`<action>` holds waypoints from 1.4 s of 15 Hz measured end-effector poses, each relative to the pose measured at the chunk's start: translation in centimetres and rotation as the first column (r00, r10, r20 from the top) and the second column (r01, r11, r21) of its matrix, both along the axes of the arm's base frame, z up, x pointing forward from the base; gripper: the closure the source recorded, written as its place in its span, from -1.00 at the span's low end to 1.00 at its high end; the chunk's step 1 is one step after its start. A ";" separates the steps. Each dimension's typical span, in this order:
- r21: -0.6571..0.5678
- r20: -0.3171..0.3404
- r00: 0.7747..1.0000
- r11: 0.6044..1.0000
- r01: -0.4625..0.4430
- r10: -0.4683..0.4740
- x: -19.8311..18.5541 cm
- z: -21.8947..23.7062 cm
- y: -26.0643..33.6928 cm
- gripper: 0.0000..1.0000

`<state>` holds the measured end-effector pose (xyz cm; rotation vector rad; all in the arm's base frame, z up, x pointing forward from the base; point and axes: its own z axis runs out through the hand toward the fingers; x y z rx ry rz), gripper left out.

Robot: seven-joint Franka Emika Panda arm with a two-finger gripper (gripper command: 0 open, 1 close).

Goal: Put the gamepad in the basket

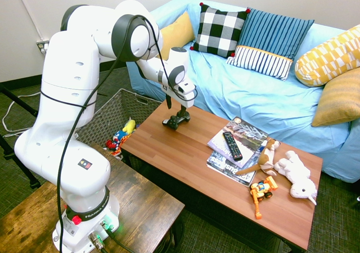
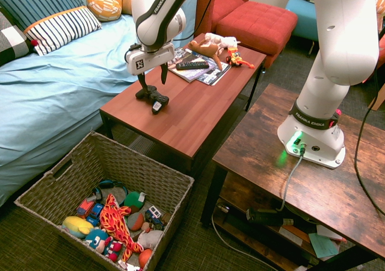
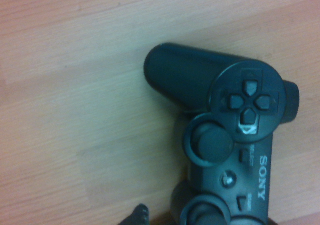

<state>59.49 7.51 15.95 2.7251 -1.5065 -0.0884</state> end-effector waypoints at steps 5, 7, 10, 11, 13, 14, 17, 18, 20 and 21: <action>-0.006 -0.032 0.999 0.999 0.042 -0.042 1.6 -4.8 -0.9 -1.00; -0.006 -0.040 0.998 0.999 0.045 -0.045 2.1 -6.3 -0.7 -1.00; 0.001 -0.037 0.998 0.998 0.056 -0.056 2.7 -6.9 -0.5 1.00; 0.003 -0.038 0.997 0.998 0.060 -0.060 2.7 -7.0 -0.5 1.00; 0.006 -0.039 0.997 0.998 0.065 -0.064 2.7 -7.0 -0.5 1.00; 0.008 -0.039 0.997 0.998 0.067 -0.067 2.7 -7.0 -0.5 1.00; 0.014 -0.040 0.997 0.997 0.071 -0.071 2.7 -7.0 -0.5 1.00; 0.015 -0.040 0.997 0.997 0.070 -0.070 2.7 -7.1 -0.5 1.00; 0.022 -0.041 0.997 0.997 0.071 -0.070 2.7 -7.1 -0.6 1.00; 0.025 -0.041 0.997 0.997 0.068 -0.067 2.7 -7.1 -0.6 1.00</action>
